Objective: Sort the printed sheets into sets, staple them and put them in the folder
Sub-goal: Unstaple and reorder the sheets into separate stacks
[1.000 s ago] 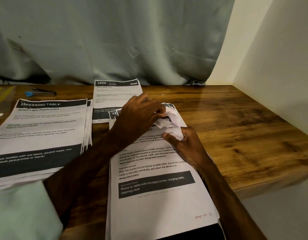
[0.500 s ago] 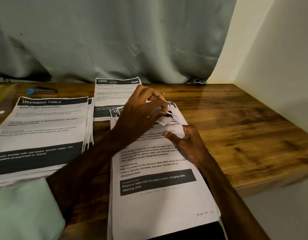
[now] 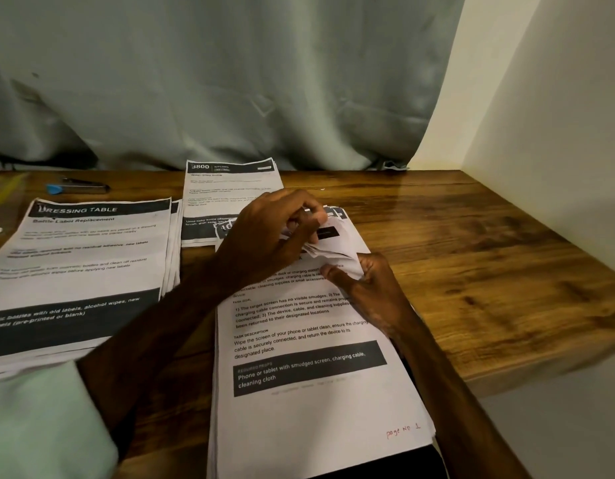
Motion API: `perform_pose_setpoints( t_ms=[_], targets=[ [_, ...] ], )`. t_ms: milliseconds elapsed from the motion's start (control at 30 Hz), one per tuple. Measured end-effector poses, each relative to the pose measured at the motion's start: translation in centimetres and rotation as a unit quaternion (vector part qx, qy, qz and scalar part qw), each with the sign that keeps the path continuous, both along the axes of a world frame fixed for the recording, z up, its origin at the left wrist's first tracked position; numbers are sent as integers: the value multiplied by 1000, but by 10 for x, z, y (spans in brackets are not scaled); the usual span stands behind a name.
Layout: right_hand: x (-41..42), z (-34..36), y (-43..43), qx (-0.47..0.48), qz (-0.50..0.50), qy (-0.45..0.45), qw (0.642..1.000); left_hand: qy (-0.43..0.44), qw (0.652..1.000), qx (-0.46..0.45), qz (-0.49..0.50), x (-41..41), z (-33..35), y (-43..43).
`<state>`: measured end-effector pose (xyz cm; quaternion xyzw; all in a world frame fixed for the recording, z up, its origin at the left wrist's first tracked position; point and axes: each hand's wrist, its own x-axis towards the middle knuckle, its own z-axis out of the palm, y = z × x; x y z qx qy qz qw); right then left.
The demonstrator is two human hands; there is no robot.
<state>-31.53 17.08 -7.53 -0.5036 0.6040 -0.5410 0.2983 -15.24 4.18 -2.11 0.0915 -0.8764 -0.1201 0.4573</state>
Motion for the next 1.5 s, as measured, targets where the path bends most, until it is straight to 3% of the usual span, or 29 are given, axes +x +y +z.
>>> perform_pose_setpoints(
  t_ms=[233,400,600,900,1033,1167,1333,1500],
  targets=[
    [0,1,1,-18,4,10,1000,-46,999,-15,18,-1,-5,-6],
    [1,2,2,-2,4,-3,1000,-20,994,-96,50,-2,-5,-5],
    [1,4,3,7,11,-12,1000,-25,990,-128,56,-2,-4,-7],
    [-3,-3,-3,-17,13,-6,1000,-94,993,-15,-70,3,2,-8],
    [-3,-5,-3,-32,18,9,999,-44,996,39,-74,4,-1,-5],
    [-5,-7,-5,-6,0,5,1000,8,999,40,-9,-1,0,-6],
    [-4,-6,-3,-8,1,-1,1000,-30,999,6,-19,-1,-3,-11],
    [-3,-4,-2,13,-13,8,1000,-12,1000,-1,-21,-1,-5,-9]
  ],
)
